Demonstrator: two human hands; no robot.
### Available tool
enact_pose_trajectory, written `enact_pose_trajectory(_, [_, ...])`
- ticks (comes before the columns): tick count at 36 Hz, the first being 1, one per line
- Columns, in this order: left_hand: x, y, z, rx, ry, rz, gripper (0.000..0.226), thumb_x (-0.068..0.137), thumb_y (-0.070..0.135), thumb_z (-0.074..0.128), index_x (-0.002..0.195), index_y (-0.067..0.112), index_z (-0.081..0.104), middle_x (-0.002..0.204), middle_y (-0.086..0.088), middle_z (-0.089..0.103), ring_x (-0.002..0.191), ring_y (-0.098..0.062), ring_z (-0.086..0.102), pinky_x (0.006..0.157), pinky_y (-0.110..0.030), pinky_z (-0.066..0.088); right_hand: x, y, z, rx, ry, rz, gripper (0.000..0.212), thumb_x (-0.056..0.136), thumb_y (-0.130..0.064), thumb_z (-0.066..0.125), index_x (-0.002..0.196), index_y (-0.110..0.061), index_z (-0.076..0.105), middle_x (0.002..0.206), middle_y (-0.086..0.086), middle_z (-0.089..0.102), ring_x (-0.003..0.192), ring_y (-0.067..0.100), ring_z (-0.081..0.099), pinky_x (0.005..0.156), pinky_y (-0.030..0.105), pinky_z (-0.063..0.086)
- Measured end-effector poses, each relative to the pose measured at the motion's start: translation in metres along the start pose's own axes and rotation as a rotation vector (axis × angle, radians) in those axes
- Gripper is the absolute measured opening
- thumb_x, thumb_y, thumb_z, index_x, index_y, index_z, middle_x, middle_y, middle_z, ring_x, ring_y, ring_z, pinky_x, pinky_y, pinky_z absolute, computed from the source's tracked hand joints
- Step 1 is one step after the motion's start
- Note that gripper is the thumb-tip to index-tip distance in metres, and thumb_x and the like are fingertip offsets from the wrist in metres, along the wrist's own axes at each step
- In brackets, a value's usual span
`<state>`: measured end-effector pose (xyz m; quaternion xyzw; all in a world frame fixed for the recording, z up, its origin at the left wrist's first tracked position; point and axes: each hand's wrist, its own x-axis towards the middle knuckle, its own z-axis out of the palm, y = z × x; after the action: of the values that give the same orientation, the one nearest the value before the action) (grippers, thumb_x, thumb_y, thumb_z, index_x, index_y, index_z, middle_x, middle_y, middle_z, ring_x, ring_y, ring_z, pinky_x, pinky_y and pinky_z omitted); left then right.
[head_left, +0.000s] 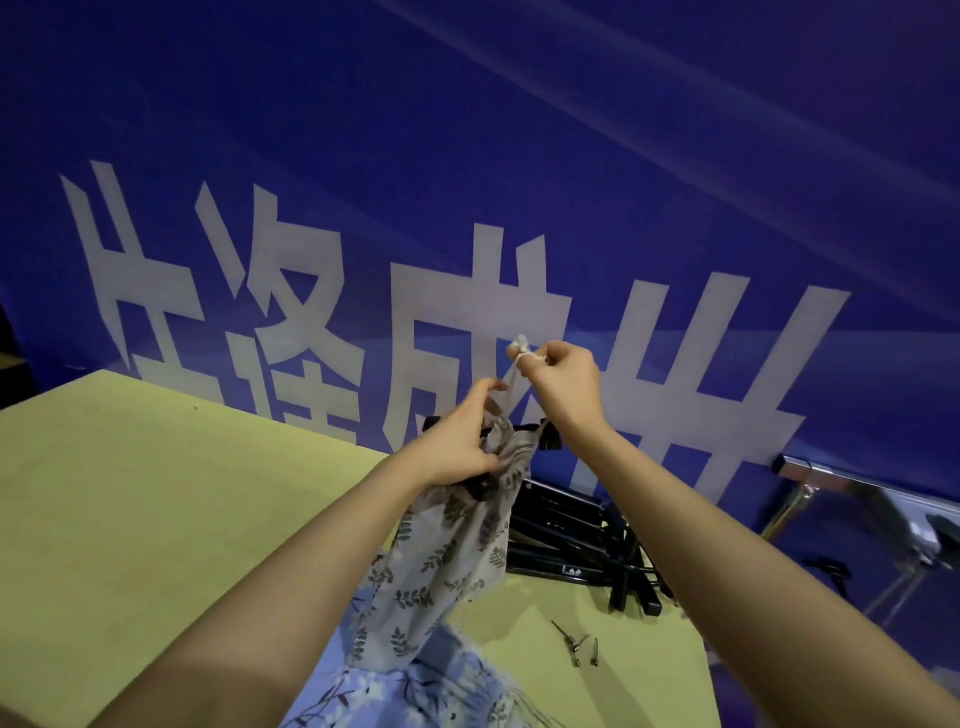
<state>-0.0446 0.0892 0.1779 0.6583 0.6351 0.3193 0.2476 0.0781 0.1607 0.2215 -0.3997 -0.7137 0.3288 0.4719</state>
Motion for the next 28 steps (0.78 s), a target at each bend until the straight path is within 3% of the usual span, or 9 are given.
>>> enact_pose_trajectory(3, [-0.002,0.010,0.010,-0.091,-0.023,-0.006,0.050,0.085,0.026,0.062,0.127,0.031,0.036,0.104,-0.004,0.061,0.098,-0.023,0.060,0.082,-0.037,0.049,0.000,-0.007,0.003,-0.190,-0.002,-0.140,0.036,0.084,-0.037,0.065,0.063,-0.009,0.053,0.051,-0.002,0.049,0.049,0.013,0.048,0.049,0.035,0.043])
enact_pose_trajectory(5, [-0.001,0.014,0.019,-0.126,0.048,-0.079,0.020,0.086,0.041,0.059,0.101,0.030,0.052,0.089,-0.001,0.063,0.088,-0.022,0.060,0.076,-0.039,0.048,-0.002,-0.011,0.003,-0.336,-0.003,-0.279,0.030,0.085,-0.031,0.064,0.066,-0.010,0.054,0.053,-0.004,0.049,0.052,0.016,0.046,0.049,0.033,0.039])
enact_pose_trajectory(9, [0.002,0.025,0.028,0.114,0.164,-0.202,0.045,0.088,0.059,0.047,0.061,0.024,0.041,0.057,-0.001,0.047,0.072,-0.027,0.054,0.058,-0.031,0.032,-0.005,-0.013,-0.005,-0.560,0.048,-0.627,0.024,0.086,-0.025,0.056,0.067,-0.009,0.053,0.057,-0.003,0.051,0.050,0.020,0.048,0.044,0.029,0.035])
enact_pose_trajectory(13, [0.004,0.025,0.029,0.375,0.169,-0.129,0.039,0.097,0.045,0.036,0.079,0.015,0.054,0.076,-0.003,0.058,0.093,-0.029,0.060,0.072,-0.032,0.033,-0.001,-0.003,-0.014,-0.739,0.103,-0.900,0.028,0.086,-0.029,0.053,0.065,-0.010,0.054,0.056,0.001,0.054,0.041,0.020,0.048,0.033,0.025,0.030])
enact_pose_trajectory(15, [0.006,0.018,0.033,0.383,0.224,-0.098,0.035,0.097,0.039,0.039,0.094,0.013,0.061,0.094,-0.010,0.067,0.097,-0.030,0.060,0.079,-0.032,0.036,-0.005,-0.001,-0.018,-0.647,0.156,-0.791,0.026,0.084,-0.026,0.062,0.064,-0.011,0.053,0.056,0.000,0.053,0.044,0.018,0.047,0.035,0.028,0.033])
enact_pose_trajectory(19, [0.006,0.011,0.042,0.397,0.268,-0.068,0.034,0.096,0.036,0.040,0.101,0.013,0.064,0.095,-0.012,0.069,0.099,-0.030,0.058,0.088,-0.033,0.035,-0.016,-0.006,-0.022,-0.211,0.220,-0.294,0.043,0.080,-0.031,0.073,0.054,-0.019,0.041,0.050,-0.006,0.040,0.049,0.013,0.035,0.049,0.033,0.034])
enact_pose_trajectory(22, [0.005,0.013,0.044,0.452,0.258,-0.079,0.036,0.096,0.037,0.039,0.105,0.015,0.065,0.101,-0.011,0.068,0.104,-0.030,0.055,0.092,-0.035,0.033,-0.024,-0.013,-0.027,0.161,0.215,0.010,0.046,0.080,-0.037,0.072,0.055,-0.008,0.048,0.052,0.007,0.042,0.050,0.017,0.038,0.053,0.038,0.044])
enact_pose_trajectory(25, [0.002,0.019,0.049,0.515,0.207,-0.079,0.035,0.095,0.041,0.038,0.088,0.015,0.061,0.096,-0.011,0.068,0.099,-0.030,0.057,0.092,-0.036,0.034,-0.030,-0.015,-0.032,0.158,0.241,0.059,0.046,0.083,-0.039,0.069,0.057,-0.006,0.050,0.049,0.006,0.038,0.045,0.012,0.033,0.053,0.032,0.039])
enact_pose_trajectory(28, [0.000,0.032,0.057,0.575,0.101,-0.112,0.036,0.095,0.042,0.033,0.082,0.016,0.055,0.095,-0.011,0.068,0.091,-0.029,0.059,0.090,-0.036,0.037,-0.038,-0.017,-0.036,-0.031,0.261,-0.139,0.046,0.084,-0.037,0.069,0.057,-0.006,0.049,0.047,0.001,0.040,0.047,0.014,0.035,0.050,0.033,0.036])
